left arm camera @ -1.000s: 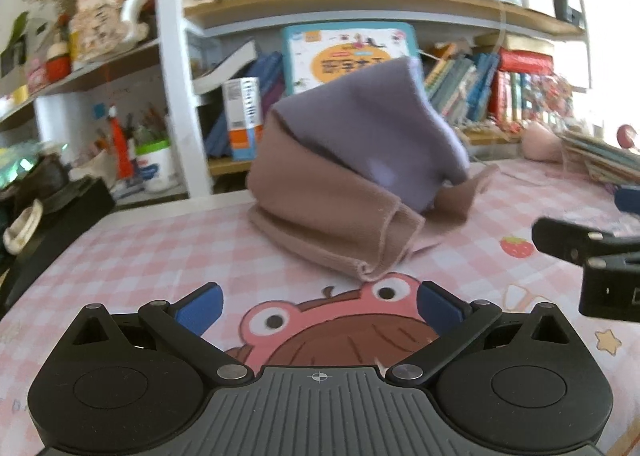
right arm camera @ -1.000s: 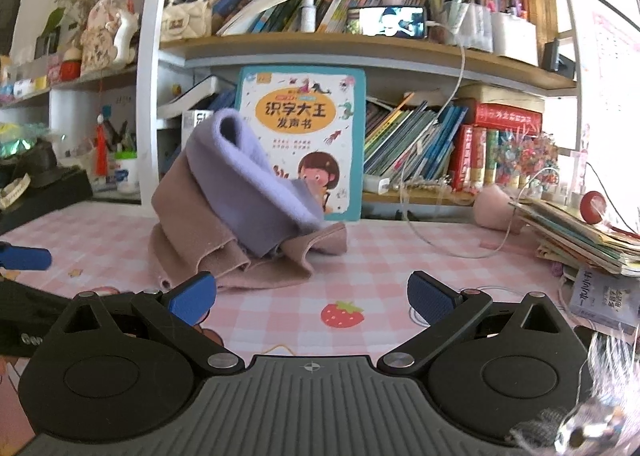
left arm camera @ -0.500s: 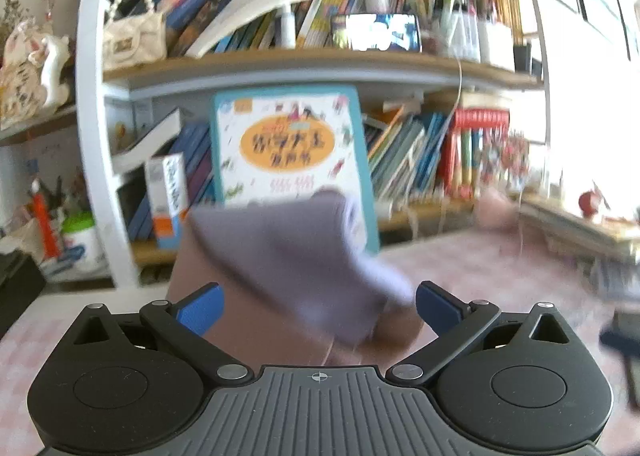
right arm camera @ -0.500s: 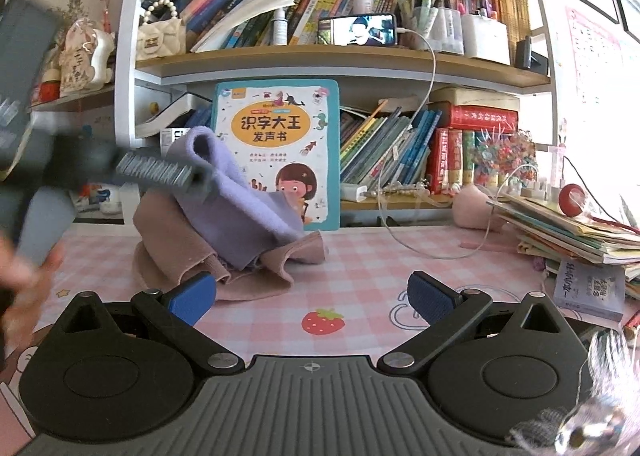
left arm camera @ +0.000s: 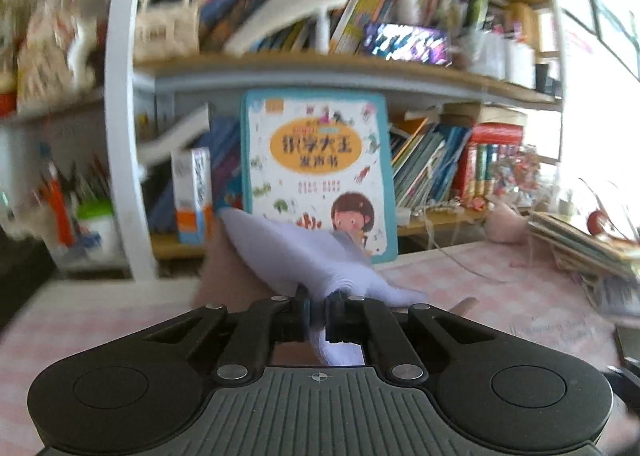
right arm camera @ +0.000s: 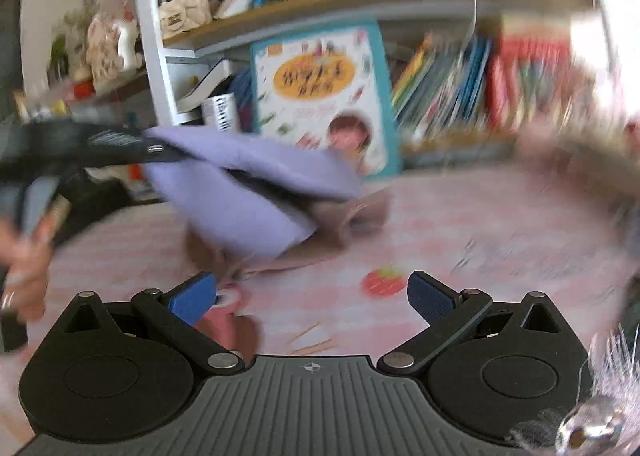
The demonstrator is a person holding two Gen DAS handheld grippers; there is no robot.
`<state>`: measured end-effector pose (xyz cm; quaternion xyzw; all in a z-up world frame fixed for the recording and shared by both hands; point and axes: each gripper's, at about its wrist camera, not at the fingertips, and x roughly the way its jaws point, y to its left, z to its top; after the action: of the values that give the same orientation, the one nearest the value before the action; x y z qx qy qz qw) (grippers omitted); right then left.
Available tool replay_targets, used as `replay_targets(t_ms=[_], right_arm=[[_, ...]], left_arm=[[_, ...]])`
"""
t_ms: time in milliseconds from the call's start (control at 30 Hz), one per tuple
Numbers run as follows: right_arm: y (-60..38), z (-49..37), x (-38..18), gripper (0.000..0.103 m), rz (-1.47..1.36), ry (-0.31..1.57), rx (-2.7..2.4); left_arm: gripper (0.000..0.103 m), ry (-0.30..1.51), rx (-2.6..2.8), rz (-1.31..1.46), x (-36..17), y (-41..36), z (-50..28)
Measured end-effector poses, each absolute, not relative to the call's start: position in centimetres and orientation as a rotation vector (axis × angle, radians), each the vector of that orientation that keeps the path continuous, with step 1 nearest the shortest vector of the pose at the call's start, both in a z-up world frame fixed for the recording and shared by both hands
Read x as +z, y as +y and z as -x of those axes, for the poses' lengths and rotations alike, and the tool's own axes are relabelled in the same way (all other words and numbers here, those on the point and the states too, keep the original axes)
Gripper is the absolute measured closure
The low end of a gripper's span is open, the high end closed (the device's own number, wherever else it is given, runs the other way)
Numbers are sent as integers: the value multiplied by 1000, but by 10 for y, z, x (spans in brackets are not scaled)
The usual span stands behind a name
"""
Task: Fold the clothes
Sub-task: 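Grasp the lavender sweater fabric with the left gripper while the right gripper grasps it too, then lift the sweater with both grippers and shake it open above the mat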
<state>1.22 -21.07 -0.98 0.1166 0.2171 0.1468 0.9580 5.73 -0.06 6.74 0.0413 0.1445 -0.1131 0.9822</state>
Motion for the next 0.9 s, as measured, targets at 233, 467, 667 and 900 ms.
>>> replay_targets(t_ms=[233,467,667,900], right_arm=[[-234,-41,-15,0,-881,646,556],[-212,-51,-30,3,-1244,763,666],[-213,-48,-13,3,-1178,751,639],[-241,-29,-8,3,-1002,732,432]], left_arm=[[98,207,-227,-179,82,18,18],[98,197,-235,-175,81,31,76],[98,200,-215,-146,83,49,106],[98,235,-189,-98,75,66,108]])
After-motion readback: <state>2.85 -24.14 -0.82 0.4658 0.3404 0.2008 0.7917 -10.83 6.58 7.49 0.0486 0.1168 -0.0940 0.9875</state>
